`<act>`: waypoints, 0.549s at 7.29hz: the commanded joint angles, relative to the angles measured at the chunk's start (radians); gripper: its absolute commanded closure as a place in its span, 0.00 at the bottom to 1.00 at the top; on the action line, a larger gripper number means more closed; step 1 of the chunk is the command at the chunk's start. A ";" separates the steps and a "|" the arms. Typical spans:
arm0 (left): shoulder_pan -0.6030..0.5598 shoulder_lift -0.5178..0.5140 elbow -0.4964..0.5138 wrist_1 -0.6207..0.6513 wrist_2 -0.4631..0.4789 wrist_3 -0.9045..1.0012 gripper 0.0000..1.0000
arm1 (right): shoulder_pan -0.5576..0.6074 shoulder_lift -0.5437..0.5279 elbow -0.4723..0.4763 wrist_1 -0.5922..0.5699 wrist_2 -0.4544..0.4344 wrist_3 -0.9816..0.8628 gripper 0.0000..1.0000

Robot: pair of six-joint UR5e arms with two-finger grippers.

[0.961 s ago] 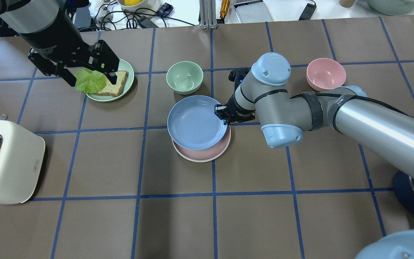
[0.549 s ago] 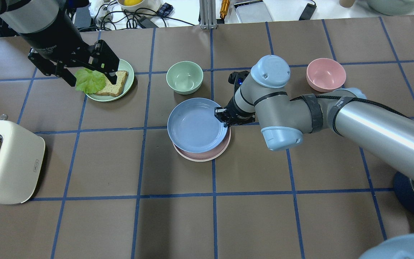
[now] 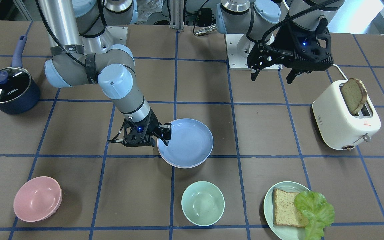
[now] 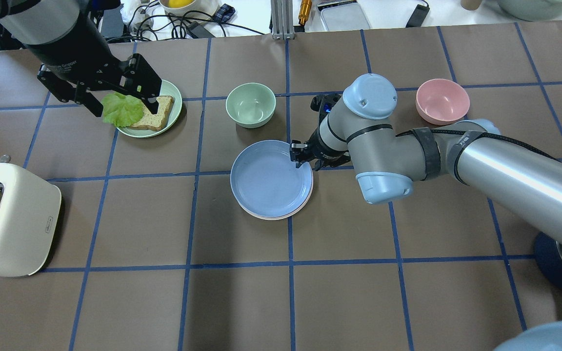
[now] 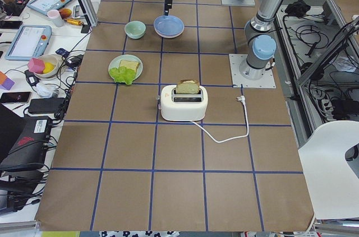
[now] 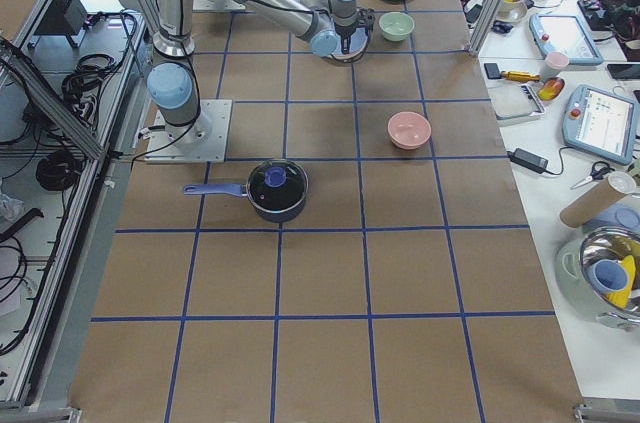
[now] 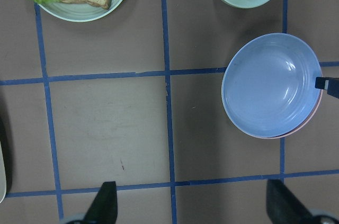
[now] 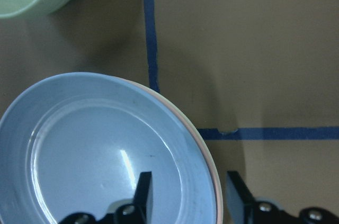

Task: Stack three plates with pink and blue
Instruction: 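Lower the light blue plate onto the stack and open the right gripper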

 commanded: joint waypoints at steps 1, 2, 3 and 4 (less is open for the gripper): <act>0.000 0.001 0.000 0.000 0.000 0.000 0.00 | -0.005 -0.002 -0.067 0.011 -0.009 -0.004 0.13; 0.000 0.000 0.000 0.000 0.000 0.000 0.00 | -0.008 0.000 -0.096 0.033 -0.009 -0.007 0.13; 0.000 0.001 0.000 0.000 0.000 0.000 0.00 | -0.022 0.000 -0.138 0.071 -0.011 -0.036 0.13; 0.000 0.000 0.000 0.000 0.000 0.000 0.00 | -0.042 -0.003 -0.200 0.141 -0.014 -0.092 0.13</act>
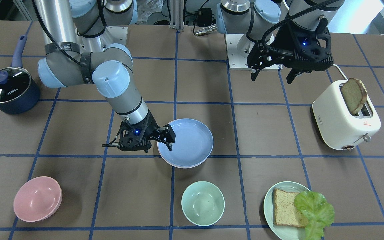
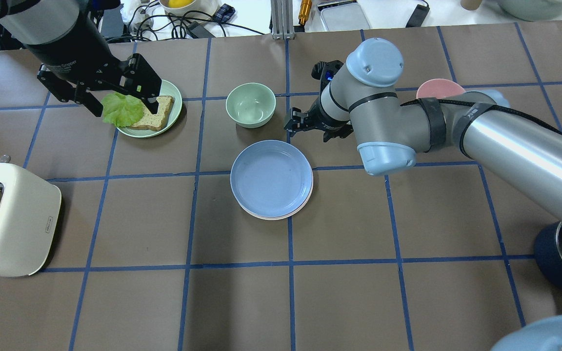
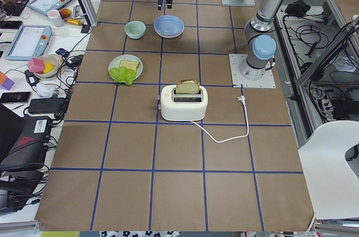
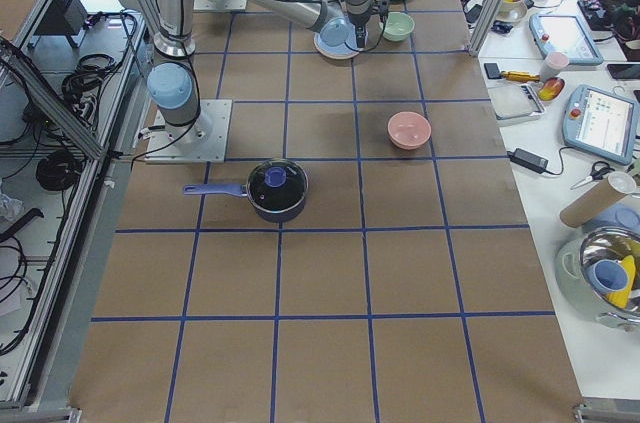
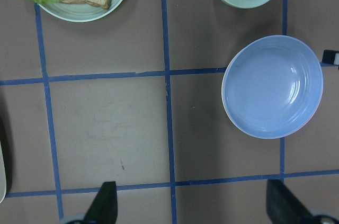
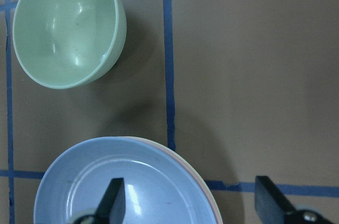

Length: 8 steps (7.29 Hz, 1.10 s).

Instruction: Stack three plates with pink and blue

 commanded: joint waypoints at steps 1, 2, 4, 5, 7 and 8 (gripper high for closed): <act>0.000 0.001 0.000 0.002 0.000 0.000 0.00 | -0.045 -0.010 -0.135 0.151 -0.012 -0.110 0.13; 0.000 -0.001 0.000 0.000 0.000 0.000 0.00 | -0.072 -0.010 -0.200 0.224 -0.059 -0.225 0.13; 0.000 0.001 0.000 0.000 0.000 0.000 0.00 | -0.108 -0.008 -0.281 0.253 -0.103 -0.380 0.13; 0.000 0.001 0.000 0.000 0.000 0.000 0.00 | -0.132 -0.010 -0.295 0.253 -0.103 -0.408 0.13; 0.000 -0.001 0.002 0.000 0.000 0.000 0.00 | -0.157 -0.010 -0.345 0.344 -0.173 -0.506 0.13; 0.000 0.001 0.000 0.000 0.000 0.000 0.00 | -0.165 -0.010 -0.385 0.451 -0.175 -0.511 0.13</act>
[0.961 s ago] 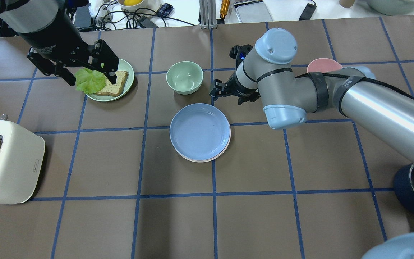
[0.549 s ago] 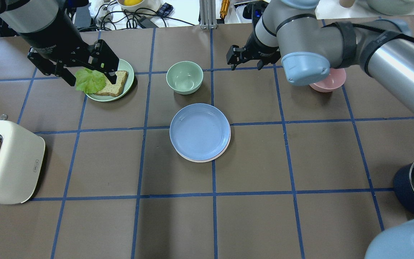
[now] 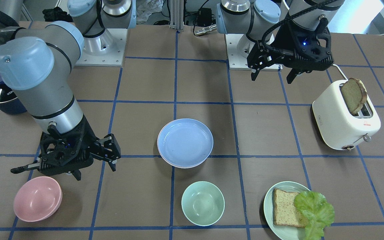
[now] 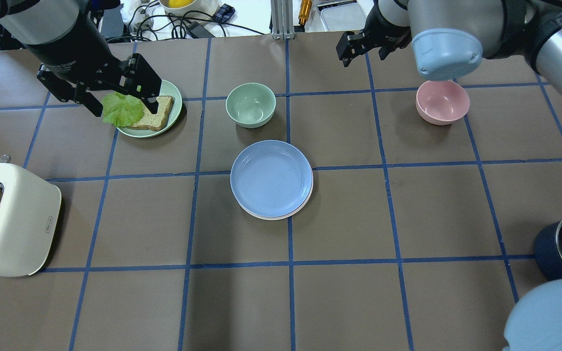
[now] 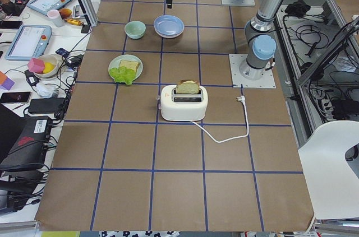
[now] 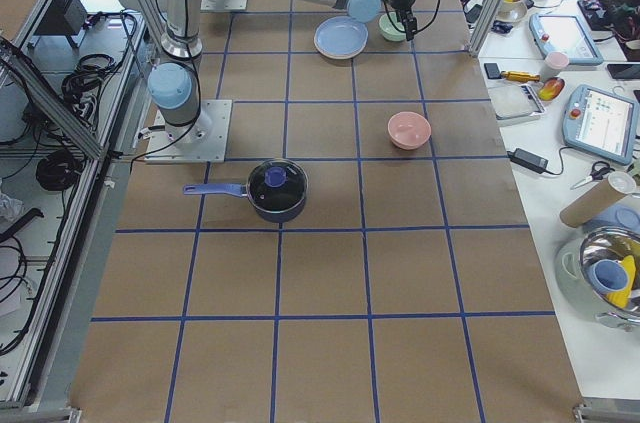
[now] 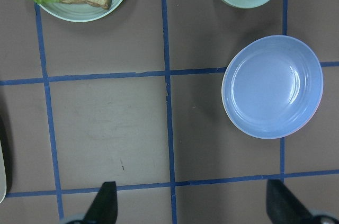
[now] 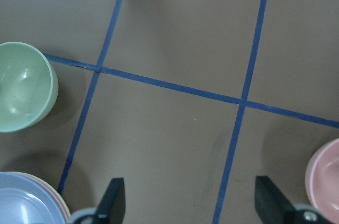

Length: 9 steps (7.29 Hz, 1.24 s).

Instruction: Stack three plates with pink and blue

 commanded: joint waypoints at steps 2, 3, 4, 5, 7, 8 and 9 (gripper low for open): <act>0.000 0.001 0.001 0.000 0.000 0.000 0.00 | -0.018 -0.009 -0.111 0.270 -0.063 -0.033 0.15; 0.000 0.001 0.001 0.000 0.000 0.000 0.00 | -0.018 -0.059 -0.108 0.359 -0.071 -0.027 0.15; 0.000 -0.001 0.001 0.000 0.000 0.000 0.00 | -0.018 -0.116 -0.102 0.456 -0.071 -0.014 0.16; 0.000 -0.001 0.001 0.000 0.000 0.000 0.00 | -0.017 -0.161 -0.099 0.516 -0.071 -0.004 0.16; 0.000 -0.001 0.001 0.000 0.000 0.000 0.00 | -0.014 -0.218 -0.099 0.590 -0.058 0.075 0.14; 0.002 0.001 0.001 0.000 0.000 0.000 0.00 | -0.015 -0.229 -0.100 0.619 -0.056 0.087 0.13; 0.002 -0.001 0.002 0.002 0.000 0.000 0.00 | -0.014 -0.245 -0.100 0.633 -0.056 0.136 0.09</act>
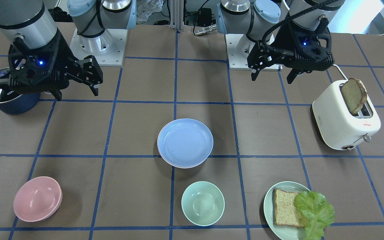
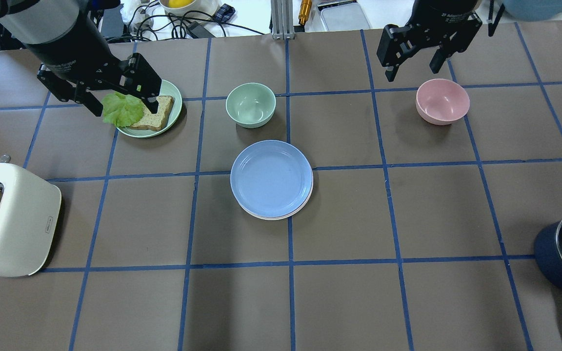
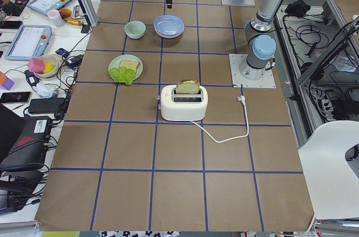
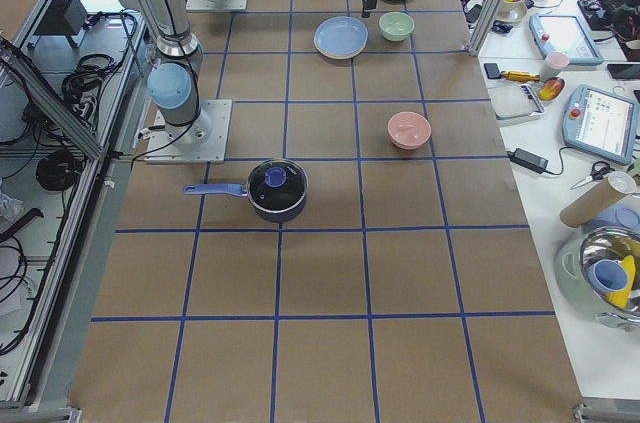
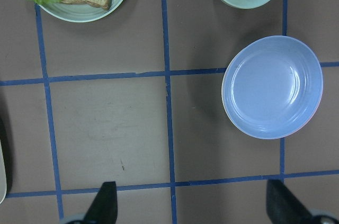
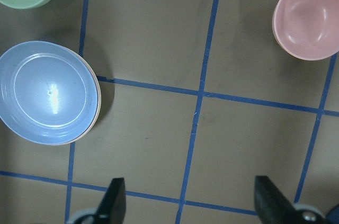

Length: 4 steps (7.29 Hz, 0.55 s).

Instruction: Stack three plates with pink and blue

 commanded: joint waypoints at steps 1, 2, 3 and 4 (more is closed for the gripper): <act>0.001 0.001 0.001 0.000 0.000 0.000 0.00 | 0.001 -0.032 -0.002 0.030 0.003 0.048 0.06; 0.001 0.001 0.000 0.000 0.000 0.000 0.00 | 0.003 -0.032 -0.001 0.030 0.003 0.048 0.00; 0.001 0.000 0.000 0.000 0.000 0.000 0.00 | 0.003 -0.032 -0.002 0.030 0.002 0.049 0.00; 0.001 -0.001 0.000 0.000 0.000 0.000 0.00 | 0.003 -0.032 -0.001 0.030 0.000 0.051 0.00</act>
